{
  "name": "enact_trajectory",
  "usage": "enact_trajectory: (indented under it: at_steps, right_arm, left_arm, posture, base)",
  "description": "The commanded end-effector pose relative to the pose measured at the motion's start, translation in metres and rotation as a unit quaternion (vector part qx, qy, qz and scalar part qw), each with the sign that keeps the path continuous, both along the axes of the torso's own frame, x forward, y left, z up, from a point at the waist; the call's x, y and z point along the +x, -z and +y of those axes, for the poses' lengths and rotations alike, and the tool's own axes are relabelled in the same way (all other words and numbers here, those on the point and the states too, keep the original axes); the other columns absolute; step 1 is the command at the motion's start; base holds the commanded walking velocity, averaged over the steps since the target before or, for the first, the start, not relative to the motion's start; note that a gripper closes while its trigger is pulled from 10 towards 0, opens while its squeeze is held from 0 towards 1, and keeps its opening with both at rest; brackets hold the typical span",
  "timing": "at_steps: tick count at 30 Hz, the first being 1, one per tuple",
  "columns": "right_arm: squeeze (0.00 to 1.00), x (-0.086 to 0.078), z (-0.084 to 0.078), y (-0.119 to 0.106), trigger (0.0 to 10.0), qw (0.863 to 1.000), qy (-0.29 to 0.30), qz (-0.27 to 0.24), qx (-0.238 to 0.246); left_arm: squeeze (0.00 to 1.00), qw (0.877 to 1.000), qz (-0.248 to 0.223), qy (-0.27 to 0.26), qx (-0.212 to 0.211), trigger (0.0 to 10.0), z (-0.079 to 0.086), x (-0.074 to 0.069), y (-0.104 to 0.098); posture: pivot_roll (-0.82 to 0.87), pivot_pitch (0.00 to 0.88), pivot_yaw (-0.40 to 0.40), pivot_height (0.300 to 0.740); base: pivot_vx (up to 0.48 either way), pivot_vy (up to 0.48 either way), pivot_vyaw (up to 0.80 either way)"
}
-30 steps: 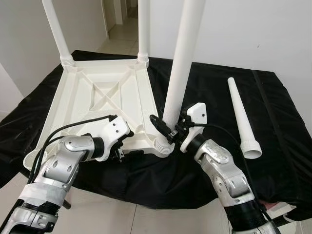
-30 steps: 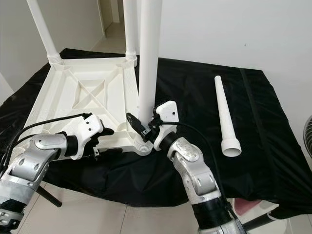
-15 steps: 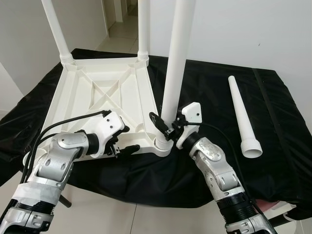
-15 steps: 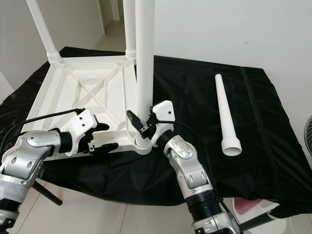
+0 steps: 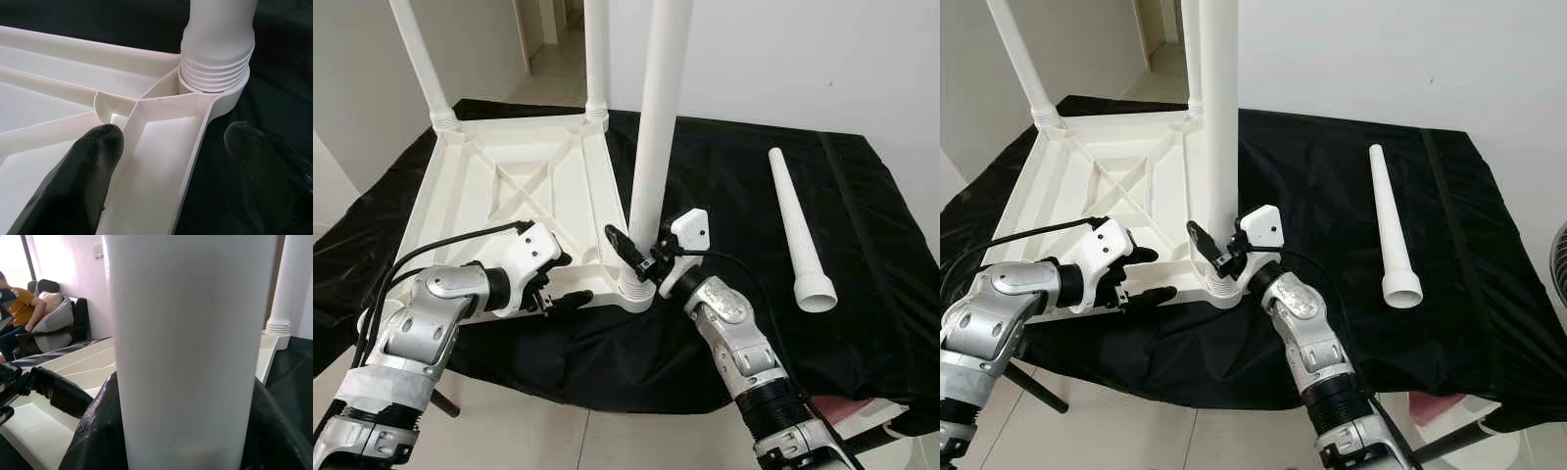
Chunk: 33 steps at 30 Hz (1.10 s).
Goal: Building children table
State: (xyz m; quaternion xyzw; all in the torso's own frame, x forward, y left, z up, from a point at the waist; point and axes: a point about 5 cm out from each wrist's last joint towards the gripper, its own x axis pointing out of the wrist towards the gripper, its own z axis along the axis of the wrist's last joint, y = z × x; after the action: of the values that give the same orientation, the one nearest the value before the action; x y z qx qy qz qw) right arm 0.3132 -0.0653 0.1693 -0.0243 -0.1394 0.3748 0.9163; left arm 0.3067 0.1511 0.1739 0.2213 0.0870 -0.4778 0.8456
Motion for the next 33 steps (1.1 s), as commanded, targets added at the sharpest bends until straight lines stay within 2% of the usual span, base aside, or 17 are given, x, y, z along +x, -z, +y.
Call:
enact_trajectory:
  at_steps: [1,6,8,11,13,16,22,33]
  right_arm:
    - [0.00,-0.005,0.004,0.029,10.0,0.997,-0.018,0.059,-0.039]
    - [0.00,-0.005,0.004,0.029,10.0,0.997,-0.025,0.057,-0.040]
    - [0.00,-0.009,0.000,0.031,10.0,0.996,-0.046,0.069,-0.040]
    - [0.00,-0.017,-0.014,0.042,10.0,0.987,-0.102,0.117,-0.046]
    - [0.00,-0.018,-0.016,0.043,10.0,0.985,-0.111,0.125,-0.046]
    - [0.00,-0.017,-0.021,0.045,10.0,0.985,-0.108,0.119,-0.064]
    - [0.00,-0.017,-0.026,0.050,10.0,0.988,-0.073,0.120,-0.060]
    - [0.00,-0.014,-0.019,0.044,10.0,0.992,-0.035,0.093,-0.078]
  left_arm:
    - [0.00,1.000,-0.009,-0.021,0.000,10.0,0.005,0.000,-0.003]
    - [0.00,1.000,-0.010,-0.021,0.000,10.0,0.005,0.000,-0.003]
    - [0.00,1.000,-0.010,-0.021,0.000,10.0,0.005,0.000,-0.004]
    - [0.00,1.000,-0.011,-0.021,0.000,10.0,0.005,0.000,-0.003]
    - [0.00,1.000,-0.011,-0.021,-0.001,10.0,0.005,0.000,-0.003]
    - [0.00,1.000,-0.012,-0.022,-0.001,10.0,0.004,0.002,-0.004]
    - [0.00,1.000,-0.015,-0.024,0.000,10.0,0.005,0.003,-0.005]
    - [0.00,1.000,-0.013,-0.026,-0.002,10.0,0.004,0.003,-0.003]
  posture:
    - [-0.01,0.103,0.076,0.740]
    - [-0.01,0.103,0.076,0.740]
    - [-0.01,0.100,0.072,0.740]
    - [-0.03,0.095,0.075,0.740]
    - [-0.03,0.095,0.075,0.740]
    - [-0.03,0.095,0.075,0.740]
    - [-0.03,0.095,0.071,0.740]
    - [-0.04,0.098,0.069,0.740]
  base:
    - [0.000,0.000,0.00]
    - [0.000,0.000,0.00]
    - [0.000,0.000,0.00]
    - [0.000,0.000,0.00]
    - [0.000,0.000,0.00]
    - [0.000,0.000,0.00]
    - [0.000,0.000,0.00]
    - [0.000,0.000,0.00]
